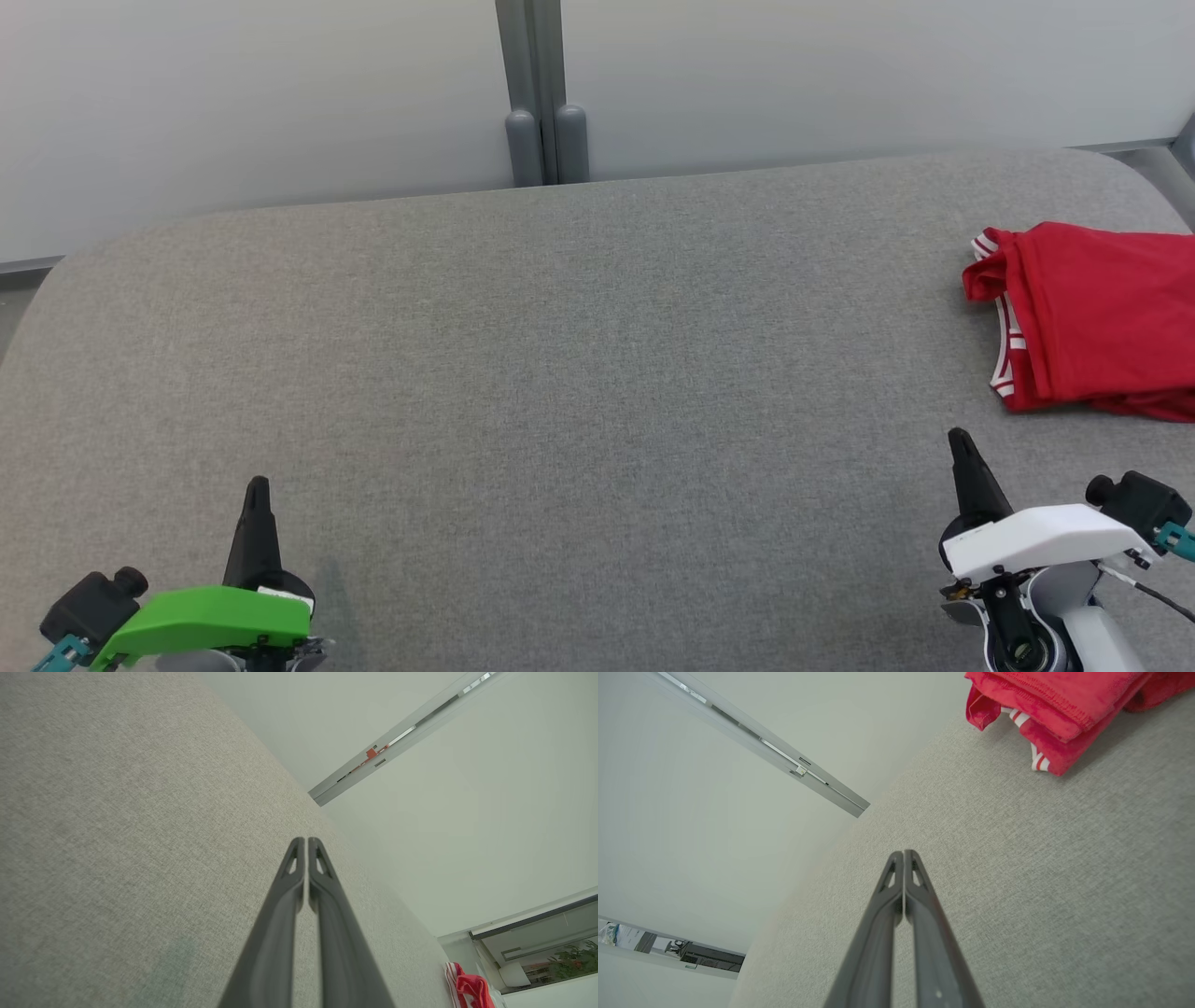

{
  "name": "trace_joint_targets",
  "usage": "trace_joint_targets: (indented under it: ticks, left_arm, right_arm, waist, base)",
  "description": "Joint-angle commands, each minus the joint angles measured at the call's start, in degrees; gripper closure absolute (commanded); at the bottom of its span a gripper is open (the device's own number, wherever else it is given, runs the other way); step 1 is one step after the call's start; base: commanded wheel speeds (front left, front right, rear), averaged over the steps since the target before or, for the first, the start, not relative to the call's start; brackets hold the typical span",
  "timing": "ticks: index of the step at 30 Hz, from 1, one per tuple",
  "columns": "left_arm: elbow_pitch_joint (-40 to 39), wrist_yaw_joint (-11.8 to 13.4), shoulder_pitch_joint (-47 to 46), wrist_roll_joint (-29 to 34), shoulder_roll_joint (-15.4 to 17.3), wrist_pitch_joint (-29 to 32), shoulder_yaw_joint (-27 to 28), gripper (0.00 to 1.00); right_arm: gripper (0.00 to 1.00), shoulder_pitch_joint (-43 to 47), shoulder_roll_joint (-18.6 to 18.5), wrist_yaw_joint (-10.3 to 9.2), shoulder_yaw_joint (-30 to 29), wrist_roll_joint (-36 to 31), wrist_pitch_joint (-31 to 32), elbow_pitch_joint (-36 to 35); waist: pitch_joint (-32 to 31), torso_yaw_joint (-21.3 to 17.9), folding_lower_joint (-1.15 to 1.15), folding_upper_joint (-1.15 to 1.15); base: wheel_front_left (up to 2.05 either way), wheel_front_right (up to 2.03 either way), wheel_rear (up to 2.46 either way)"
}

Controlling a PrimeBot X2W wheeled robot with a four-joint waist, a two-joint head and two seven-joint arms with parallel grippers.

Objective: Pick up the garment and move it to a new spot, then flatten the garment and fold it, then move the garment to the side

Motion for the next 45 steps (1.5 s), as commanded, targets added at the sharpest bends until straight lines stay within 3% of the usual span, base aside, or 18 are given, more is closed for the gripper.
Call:
trace_joint_targets:
  ticks: [1, 45]
  left_arm:
    - [-0.91, -0.09, -1.75, -2.07, 0.47, 0.39, 0.37, 1.00]
    - [-1.98, -0.16, -3.27, -24.92, 0.73, 7.09, 1.66, 1.00]
  right_arm:
    - [1.00, -0.66, -0.04, -0.03, -0.42, 2.08, 0.49, -1.02]
    - [1.00, -0.51, 0.85, -0.05, -3.52, 27.52, 7.05, -3.71]
  waist:
    - [-0.01, 0.05, 0.00, 0.00]
    - [-0.26, 1.30, 0.00, 0.00]
  base:
    - [0.00, 0.00, 0.00]
    - [0.00, 0.00, 0.00]
